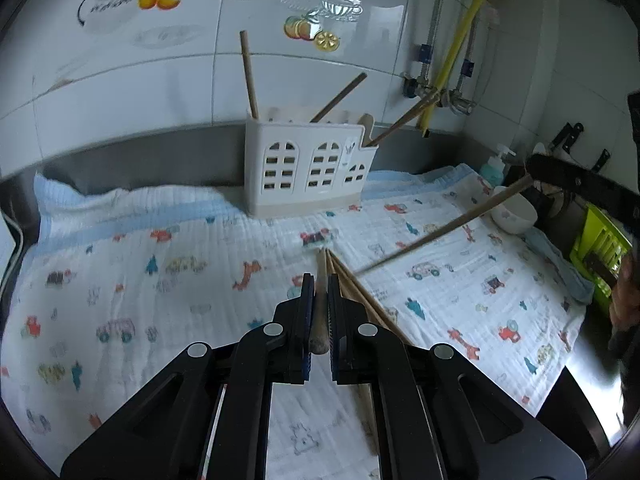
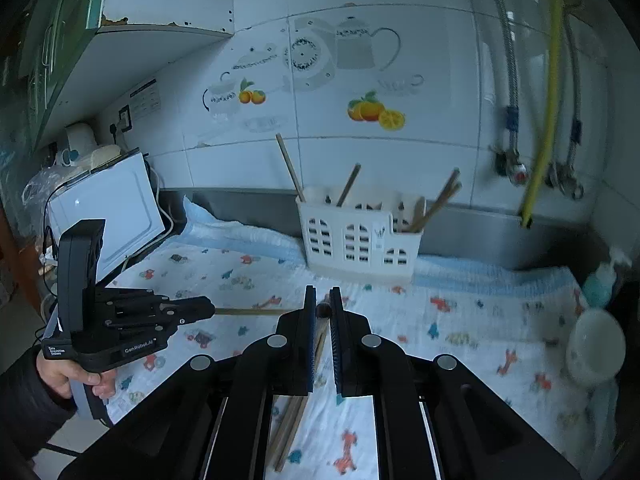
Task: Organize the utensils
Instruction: 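Lift both held chopsticks upright and carry them over the white holder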
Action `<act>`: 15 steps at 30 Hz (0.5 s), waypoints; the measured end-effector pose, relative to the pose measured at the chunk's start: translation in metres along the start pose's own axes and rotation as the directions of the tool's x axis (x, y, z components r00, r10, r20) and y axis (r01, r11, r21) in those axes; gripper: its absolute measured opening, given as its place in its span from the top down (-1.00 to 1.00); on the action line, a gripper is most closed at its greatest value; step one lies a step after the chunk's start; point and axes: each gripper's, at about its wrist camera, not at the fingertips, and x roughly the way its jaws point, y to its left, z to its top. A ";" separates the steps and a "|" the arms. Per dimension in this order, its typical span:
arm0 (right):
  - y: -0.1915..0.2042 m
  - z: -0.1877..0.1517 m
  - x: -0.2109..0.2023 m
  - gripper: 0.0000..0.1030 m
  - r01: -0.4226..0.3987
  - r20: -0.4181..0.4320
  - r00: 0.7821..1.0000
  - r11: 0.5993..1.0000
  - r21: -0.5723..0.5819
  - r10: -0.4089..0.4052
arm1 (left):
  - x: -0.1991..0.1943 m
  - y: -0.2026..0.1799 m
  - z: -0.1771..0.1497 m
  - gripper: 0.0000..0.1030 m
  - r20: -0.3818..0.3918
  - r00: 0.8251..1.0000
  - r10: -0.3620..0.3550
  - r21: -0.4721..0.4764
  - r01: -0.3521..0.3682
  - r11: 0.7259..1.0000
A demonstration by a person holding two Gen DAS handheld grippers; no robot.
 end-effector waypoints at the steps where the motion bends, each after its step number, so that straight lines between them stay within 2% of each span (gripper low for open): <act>1: -0.001 0.005 0.001 0.87 -0.003 0.002 1.000 1.000 -0.004 0.003 | 0.000 0.001 0.005 0.91 0.001 1.000 -0.005 0.001 0.005 1.000; 10: -0.021 0.070 0.007 0.88 0.046 0.029 0.999 0.998 -0.050 -0.045 | -0.001 0.005 0.057 0.91 0.033 0.999 -0.016 0.046 0.014 0.999; 15: -0.031 0.107 0.010 0.88 0.078 0.077 0.994 0.995 -0.063 -0.073 | 0.003 0.005 0.083 0.91 0.040 0.999 -0.013 0.066 0.010 0.998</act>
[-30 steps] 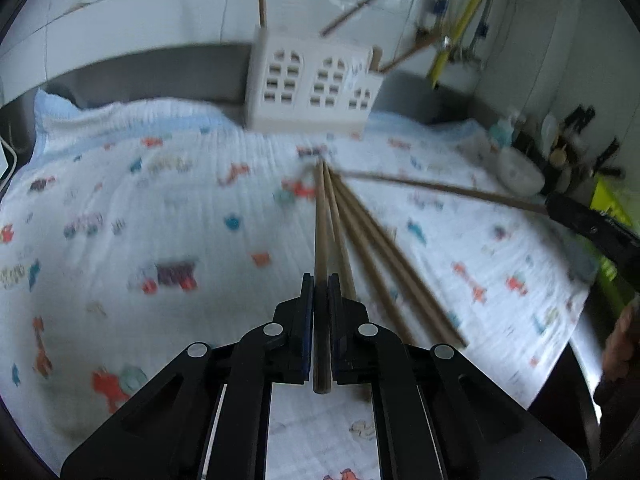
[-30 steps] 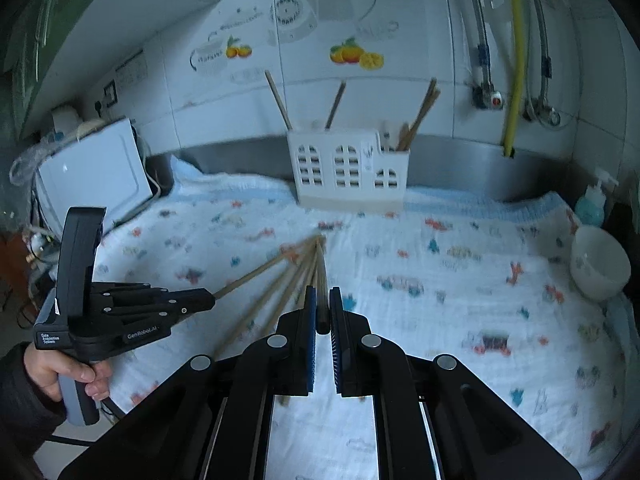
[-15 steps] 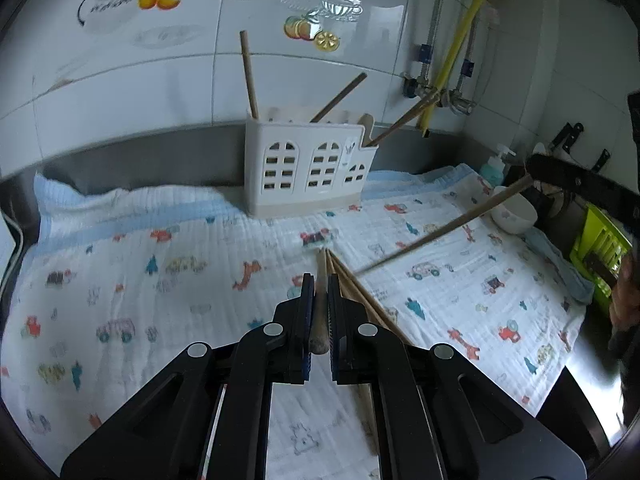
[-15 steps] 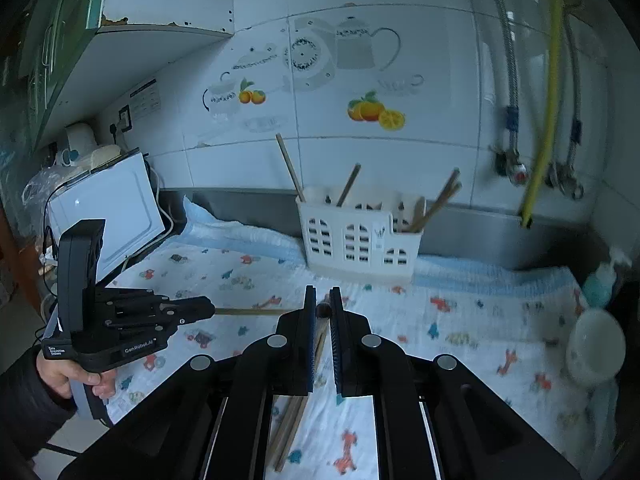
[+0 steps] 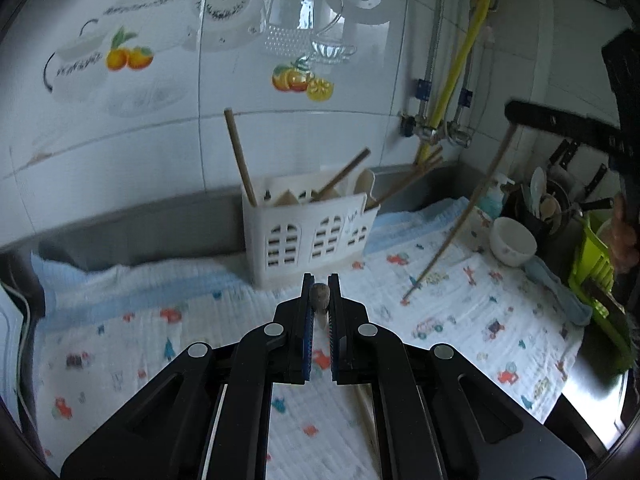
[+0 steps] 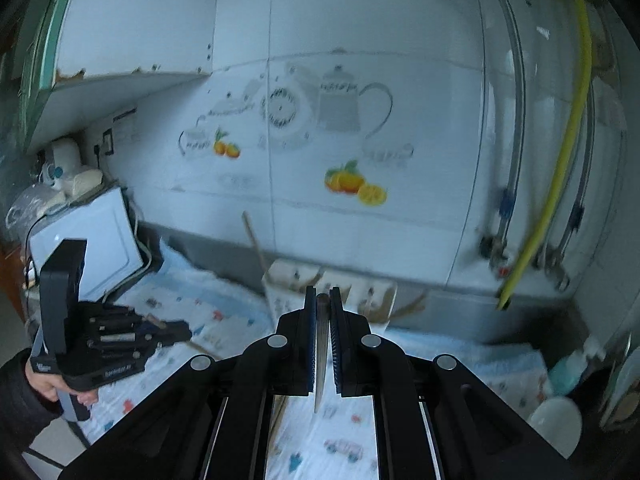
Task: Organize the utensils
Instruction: 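Lift both held chopsticks upright and carry them over the white holder, then lower the chopsticks into the holder and open both tools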
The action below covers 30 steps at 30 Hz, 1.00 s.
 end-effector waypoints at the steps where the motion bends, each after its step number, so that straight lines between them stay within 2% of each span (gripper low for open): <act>1: -0.001 0.006 0.002 0.87 0.010 0.009 1.000 1.000 -0.004 -0.009 | 0.001 0.001 0.005 0.91 0.003 1.000 0.004 0.004 -0.004 1.000; 4: -0.007 0.025 0.008 0.87 0.031 0.036 0.999 1.000 -0.005 -0.031 | 0.000 0.002 0.025 0.91 0.029 1.000 0.004 0.010 -0.005 1.000; 10: -0.019 0.053 0.024 0.88 0.067 0.087 0.994 0.998 0.014 -0.068 | -0.020 -0.005 0.078 0.91 0.146 0.989 0.008 0.050 -0.016 0.999; 15: -0.028 0.063 0.044 0.88 0.106 0.100 0.989 0.994 0.021 -0.108 | -0.028 -0.012 0.121 0.91 0.237 0.971 0.021 0.073 -0.039 0.997; 19: -0.036 0.063 0.060 0.88 0.102 0.095 0.990 0.994 0.034 -0.105 | -0.029 -0.012 0.149 0.91 0.312 0.949 0.044 0.077 -0.071 0.994; 25: -0.043 0.055 0.088 0.88 0.086 0.069 0.994 0.995 0.040 -0.089 | -0.014 -0.012 0.170 0.91 0.389 0.917 0.087 0.069 -0.123 0.990; 30: -0.045 0.045 0.103 0.88 0.074 0.054 0.996 0.996 0.043 -0.076 | 0.014 0.000 0.167 0.91 0.387 0.914 0.118 0.018 -0.136 0.991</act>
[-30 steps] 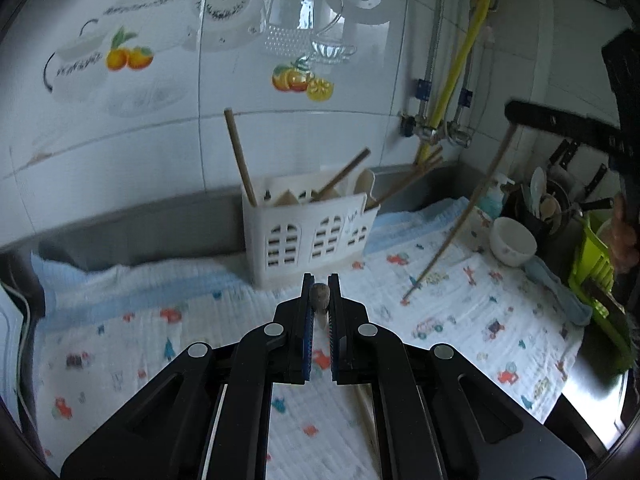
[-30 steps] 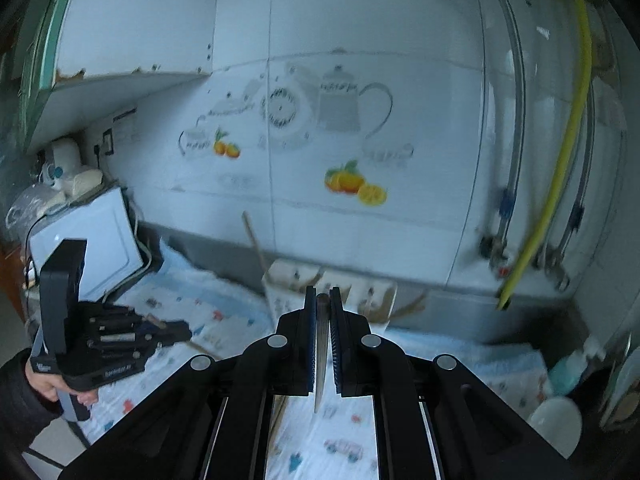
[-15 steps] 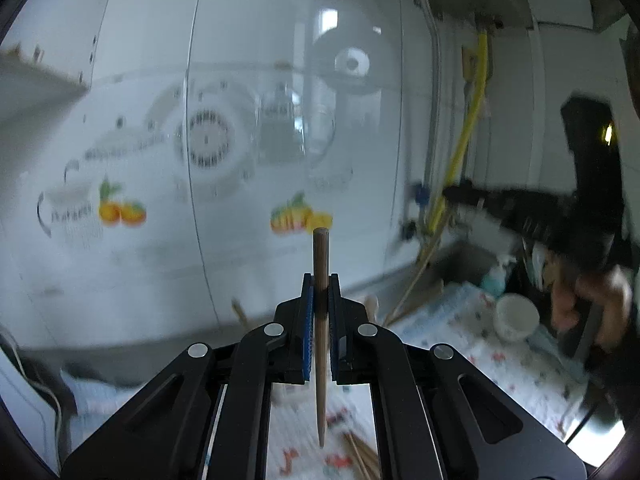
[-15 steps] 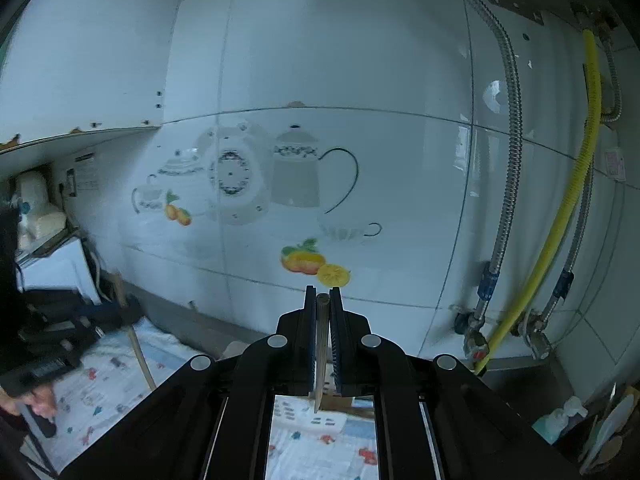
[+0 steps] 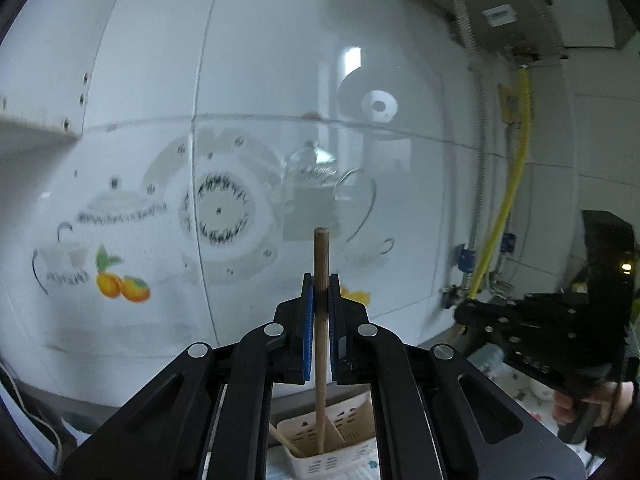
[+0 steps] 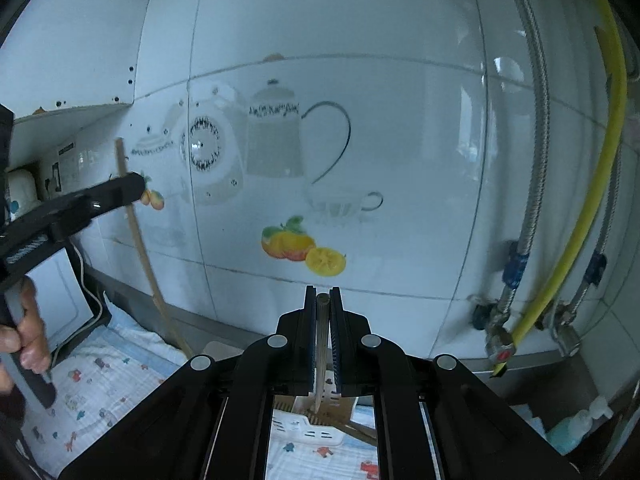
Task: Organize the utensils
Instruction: 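Lower the chopsticks into the holder and open both tools, then move both open tools back down to the chopsticks on the cloth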
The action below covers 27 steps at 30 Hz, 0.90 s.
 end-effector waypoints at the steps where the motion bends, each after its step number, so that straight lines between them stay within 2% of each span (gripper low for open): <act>1: -0.001 -0.002 0.003 0.88 -0.004 -0.006 1.000 1.000 0.001 0.004 | 0.006 0.003 -0.005 0.91 -0.009 1.000 0.004 -0.010 -0.004 1.000; 6: -0.005 -0.015 0.014 0.88 -0.016 -0.042 0.999 1.000 0.016 0.016 | 0.025 0.014 -0.026 0.91 -0.066 0.998 0.008 -0.046 -0.011 0.999; 12: -0.007 -0.024 0.024 0.87 -0.021 -0.086 0.996 0.999 0.030 0.024 | 0.037 0.019 -0.042 0.91 -0.135 0.991 -0.022 -0.058 0.014 0.998; 15: -0.005 -0.024 0.019 0.84 -0.019 -0.080 0.997 0.999 0.026 0.021 | 0.035 0.019 -0.045 0.83 -0.140 0.990 -0.025 -0.060 0.017 0.998; 16: -0.005 -0.023 0.016 0.81 -0.018 -0.075 0.997 1.000 0.025 0.020 | 0.033 0.019 -0.046 0.78 -0.139 0.990 -0.025 -0.058 0.017 0.998; 19: -0.005 -0.023 0.002 0.71 -0.027 -0.065 0.997 0.999 0.031 0.029 | 0.022 0.018 -0.045 0.37 -0.128 0.992 -0.023 -0.059 0.016 0.998; 23: -0.002 -0.028 -0.027 0.71 -0.045 -0.047 0.998 0.999 0.029 0.046 | -0.005 0.010 -0.044 0.14 -0.109 0.994 -0.018 -0.027 0.015 1.000; 27: 0.010 -0.042 -0.063 0.71 -0.077 -0.039 0.996 0.997 0.024 0.078 | -0.039 0.008 -0.050 0.03 -0.100 0.995 -0.018 -0.029 0.015 0.999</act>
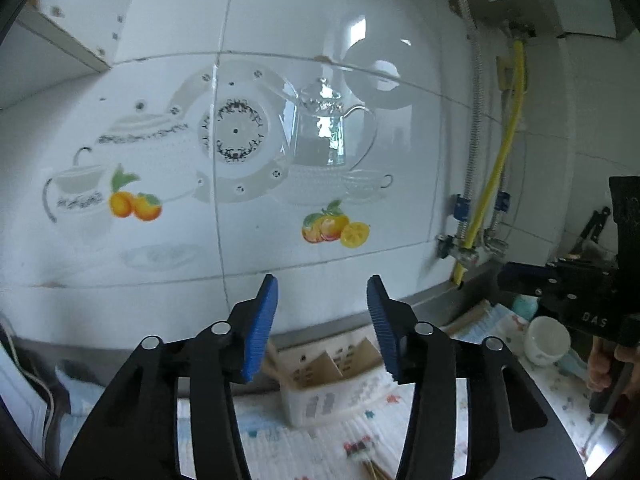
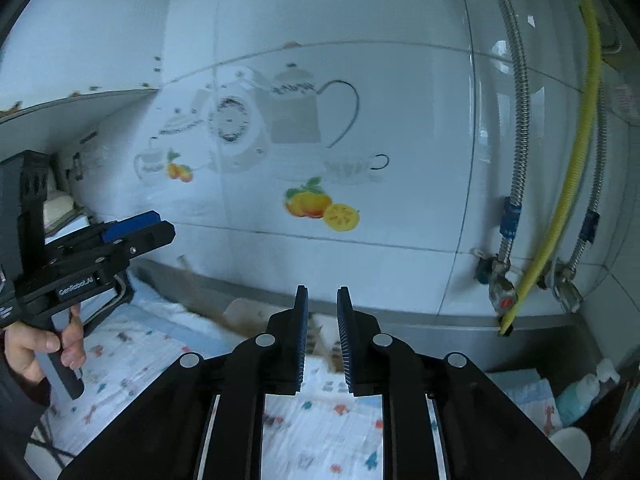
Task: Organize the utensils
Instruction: 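Move both open tools back down to the chopsticks on the cloth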
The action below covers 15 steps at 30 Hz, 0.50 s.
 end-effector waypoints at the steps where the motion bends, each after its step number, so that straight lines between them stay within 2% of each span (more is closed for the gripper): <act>1: 0.004 -0.005 -0.008 0.71 -0.007 0.001 1.000 1.000 -0.002 0.007 | -0.009 0.000 -0.003 -0.02 0.003 1.000 0.003 -0.001 -0.003 1.000; 7: 0.038 -0.043 -0.051 0.71 -0.071 -0.018 0.997 0.997 -0.035 0.070 | -0.058 -0.006 -0.037 -0.26 -0.019 1.000 0.012 0.007 -0.012 1.000; 10: 0.053 -0.067 -0.067 0.70 -0.105 -0.036 0.994 0.994 -0.030 0.104 | -0.081 -0.009 -0.064 -0.32 -0.047 0.999 0.018 0.006 -0.018 1.000; 15: 0.078 -0.116 -0.080 0.70 -0.112 -0.090 0.990 0.993 -0.032 0.109 | -0.101 -0.008 -0.102 -0.40 -0.107 0.994 0.016 -0.038 -0.020 0.999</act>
